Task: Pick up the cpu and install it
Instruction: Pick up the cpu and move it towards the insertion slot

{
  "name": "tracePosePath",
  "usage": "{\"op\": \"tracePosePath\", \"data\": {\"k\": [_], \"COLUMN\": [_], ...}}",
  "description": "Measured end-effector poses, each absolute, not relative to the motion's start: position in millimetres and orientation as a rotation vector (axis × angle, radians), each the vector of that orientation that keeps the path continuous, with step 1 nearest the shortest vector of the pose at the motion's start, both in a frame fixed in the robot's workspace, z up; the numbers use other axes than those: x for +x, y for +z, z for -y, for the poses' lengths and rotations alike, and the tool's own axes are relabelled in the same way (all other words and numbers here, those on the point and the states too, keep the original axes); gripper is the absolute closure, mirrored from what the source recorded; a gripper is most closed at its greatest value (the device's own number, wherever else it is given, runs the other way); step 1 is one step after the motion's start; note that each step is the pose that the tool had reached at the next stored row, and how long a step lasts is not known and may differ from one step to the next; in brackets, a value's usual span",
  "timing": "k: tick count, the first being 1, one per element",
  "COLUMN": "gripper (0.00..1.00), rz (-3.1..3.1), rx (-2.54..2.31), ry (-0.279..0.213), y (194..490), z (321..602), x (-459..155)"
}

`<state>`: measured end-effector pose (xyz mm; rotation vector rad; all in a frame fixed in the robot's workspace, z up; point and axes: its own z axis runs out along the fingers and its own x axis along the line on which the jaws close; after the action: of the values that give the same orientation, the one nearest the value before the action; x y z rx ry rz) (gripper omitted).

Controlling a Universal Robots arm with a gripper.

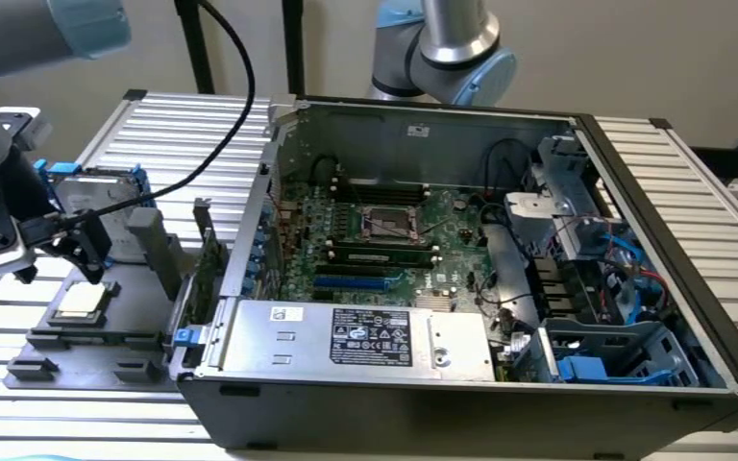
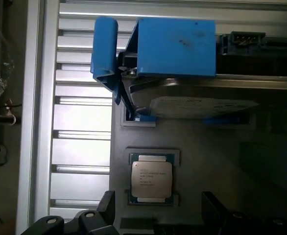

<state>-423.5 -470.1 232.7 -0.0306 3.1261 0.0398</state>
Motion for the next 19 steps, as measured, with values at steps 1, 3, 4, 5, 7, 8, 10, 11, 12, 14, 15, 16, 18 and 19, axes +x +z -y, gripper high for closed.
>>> {"op": "tracePosePath", "data": {"k": [1,3,4,5,7,8,10,11,12,14,15,16,18,19], "gripper": [0.21,0.21,0.21,0.21,0.21,0.21,0.21,0.21,0.21,0.21,0.21,0.21,0.21,0.21], "rz": [-3.126,-3.126,-3.126,-3.126,-3.126,-3.126,-3.126,-3.126,-3.126,-3.126,-3.126,-3.126,-3.125,-3.125], "rx": [-0.028,-0.021,-0.017,-0.013,-0.007,-0.004,0.004,0.008,0.013,0.022,0.026,0.031,0.040,0.043], "ry": [0.040,0.040,0.040,0.040,0.040,0.040,0.040,0.040,0.039,0.039,0.039,0.039,0.039,0.040], "y": [230.8,227.1,225.3,223.5,219.9,218.1,214.3,212.6,210.8,207.1,205.2,203.5,200.1,198.7], "z": [470.3,470.6,470.7,470.8,470.9,470.9,470.9,470.9,470.9,471.0,471.0,471.0,471.0,470.9], "x": [-423.5,-423.5,-423.6,-423.5,-423.5,-423.5,-423.5,-423.5,-423.5,-423.5,-423.5,-423.5,-423.5,-423.5]}}
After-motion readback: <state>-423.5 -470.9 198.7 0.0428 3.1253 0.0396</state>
